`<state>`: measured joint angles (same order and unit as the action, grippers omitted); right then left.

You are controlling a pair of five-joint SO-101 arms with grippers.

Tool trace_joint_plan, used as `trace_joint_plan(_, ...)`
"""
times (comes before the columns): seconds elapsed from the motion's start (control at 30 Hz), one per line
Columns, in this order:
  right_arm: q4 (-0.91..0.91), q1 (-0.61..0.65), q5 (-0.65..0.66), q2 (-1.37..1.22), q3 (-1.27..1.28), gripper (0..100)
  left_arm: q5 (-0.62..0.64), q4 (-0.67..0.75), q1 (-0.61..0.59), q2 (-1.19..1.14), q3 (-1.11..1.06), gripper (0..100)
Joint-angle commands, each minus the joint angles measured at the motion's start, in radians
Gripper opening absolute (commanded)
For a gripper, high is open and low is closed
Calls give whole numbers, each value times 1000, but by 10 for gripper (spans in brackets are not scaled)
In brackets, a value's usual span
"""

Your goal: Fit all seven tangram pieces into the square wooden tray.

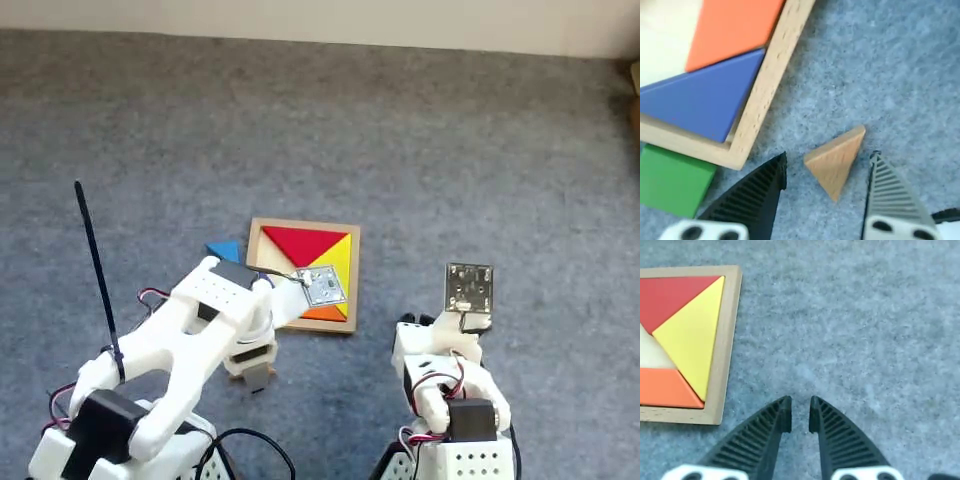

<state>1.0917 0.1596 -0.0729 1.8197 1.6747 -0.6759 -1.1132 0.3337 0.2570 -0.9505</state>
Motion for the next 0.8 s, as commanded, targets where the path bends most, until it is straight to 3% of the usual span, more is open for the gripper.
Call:
trace_joint_plan(0.0,-5,-15,9,18,140,74,-11,14,19,-5,35,223)
trace_joint_plan(0.23,-5,-15,9,18,140,74,-8,9,85,-10,28,168)
trace_joint_plan(0.77,-5,-15,9,18,140,74,-6,-15,81,-1,31,84)
